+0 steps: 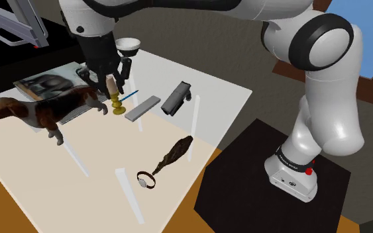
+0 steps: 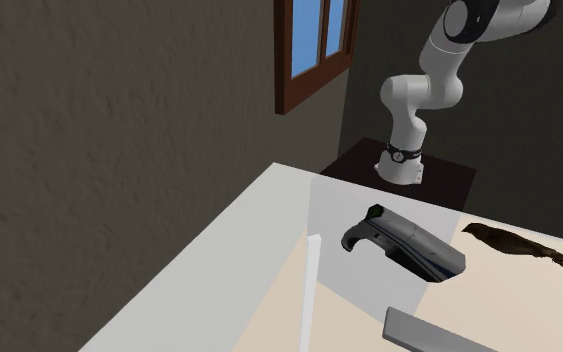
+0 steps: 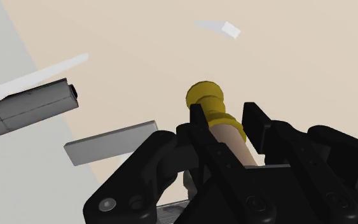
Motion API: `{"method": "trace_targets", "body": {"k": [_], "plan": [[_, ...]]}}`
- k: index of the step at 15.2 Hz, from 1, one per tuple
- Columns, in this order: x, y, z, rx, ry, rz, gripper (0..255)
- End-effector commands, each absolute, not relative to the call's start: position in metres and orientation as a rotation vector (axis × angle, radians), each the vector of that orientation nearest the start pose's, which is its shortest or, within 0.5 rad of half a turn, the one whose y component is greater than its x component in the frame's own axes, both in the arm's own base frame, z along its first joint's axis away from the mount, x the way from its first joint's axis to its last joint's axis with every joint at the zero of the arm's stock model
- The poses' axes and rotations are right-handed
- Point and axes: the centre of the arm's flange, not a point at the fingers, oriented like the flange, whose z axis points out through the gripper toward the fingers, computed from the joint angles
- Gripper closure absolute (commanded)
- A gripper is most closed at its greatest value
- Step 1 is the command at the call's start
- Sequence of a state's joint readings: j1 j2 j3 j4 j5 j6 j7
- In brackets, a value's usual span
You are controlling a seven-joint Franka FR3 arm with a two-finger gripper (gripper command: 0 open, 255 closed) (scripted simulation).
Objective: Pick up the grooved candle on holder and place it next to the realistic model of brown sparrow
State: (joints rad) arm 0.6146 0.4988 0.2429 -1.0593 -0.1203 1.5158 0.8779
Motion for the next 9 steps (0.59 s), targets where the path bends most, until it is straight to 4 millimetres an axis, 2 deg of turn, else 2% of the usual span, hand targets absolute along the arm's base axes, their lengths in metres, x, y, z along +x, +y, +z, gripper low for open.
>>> {"method": "trace_targets", "body": {"k": [1, 2, 9], "plan": [[0.49, 0.506, 0.552, -3.167, 0.086, 0.026, 255], [0.487, 0.529, 0.553, -3.167, 0.086, 0.026, 255], [0.487, 0.529, 0.516, -3.167, 0.086, 0.026, 255]]}}
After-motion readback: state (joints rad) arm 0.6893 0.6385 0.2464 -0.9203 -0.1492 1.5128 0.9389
